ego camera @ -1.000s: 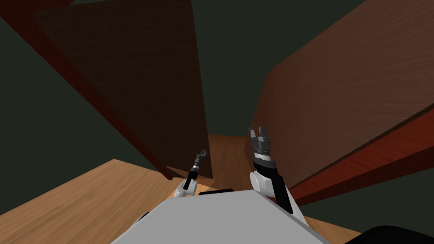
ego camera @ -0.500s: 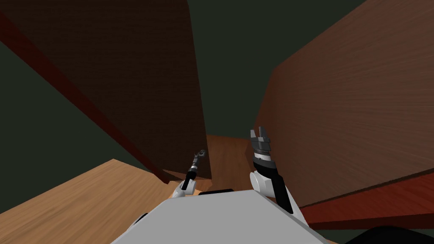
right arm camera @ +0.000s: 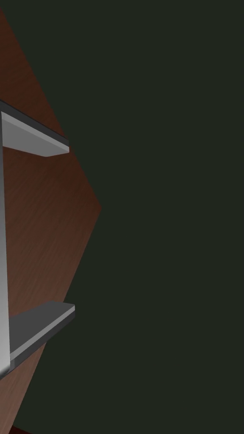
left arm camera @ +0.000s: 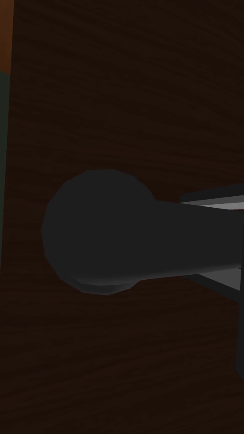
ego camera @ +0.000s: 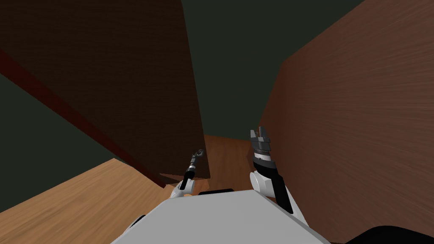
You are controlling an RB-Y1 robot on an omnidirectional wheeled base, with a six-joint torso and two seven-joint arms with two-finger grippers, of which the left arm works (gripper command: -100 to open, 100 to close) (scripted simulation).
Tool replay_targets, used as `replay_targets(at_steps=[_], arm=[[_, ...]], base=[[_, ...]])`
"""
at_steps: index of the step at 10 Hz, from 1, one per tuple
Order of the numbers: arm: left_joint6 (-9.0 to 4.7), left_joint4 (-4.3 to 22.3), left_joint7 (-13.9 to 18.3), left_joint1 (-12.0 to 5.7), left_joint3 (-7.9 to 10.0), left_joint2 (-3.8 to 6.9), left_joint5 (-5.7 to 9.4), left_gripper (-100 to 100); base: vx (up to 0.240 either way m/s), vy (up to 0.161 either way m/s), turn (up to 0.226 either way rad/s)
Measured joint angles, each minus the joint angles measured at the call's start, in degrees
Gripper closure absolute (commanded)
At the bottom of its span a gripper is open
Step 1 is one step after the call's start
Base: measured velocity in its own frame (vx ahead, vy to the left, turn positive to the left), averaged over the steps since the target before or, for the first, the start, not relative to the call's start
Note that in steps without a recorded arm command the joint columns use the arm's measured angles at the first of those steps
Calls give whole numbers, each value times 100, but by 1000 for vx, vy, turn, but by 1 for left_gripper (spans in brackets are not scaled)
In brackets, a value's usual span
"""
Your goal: Push the door open
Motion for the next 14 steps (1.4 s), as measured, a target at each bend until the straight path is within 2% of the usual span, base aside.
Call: replay_targets(at_steps=[2,3,5,6,9,14], arm=[[61,-59,-71,42,128,-6,67,100],[-20,157,-71,-72,205,26,112,100],[-96,237,-140,-109,363,31,191,100],[-103,215,-149,-94,398,47,210,100],[28,9,-221,33,555,34,291,100],[7,62,-279,68,731,53,393,100]], base=[[199,-123,75],[182,-126,75],[142,-97,63],[162,-62,37],[145,-80,55],[136,-41,43]])
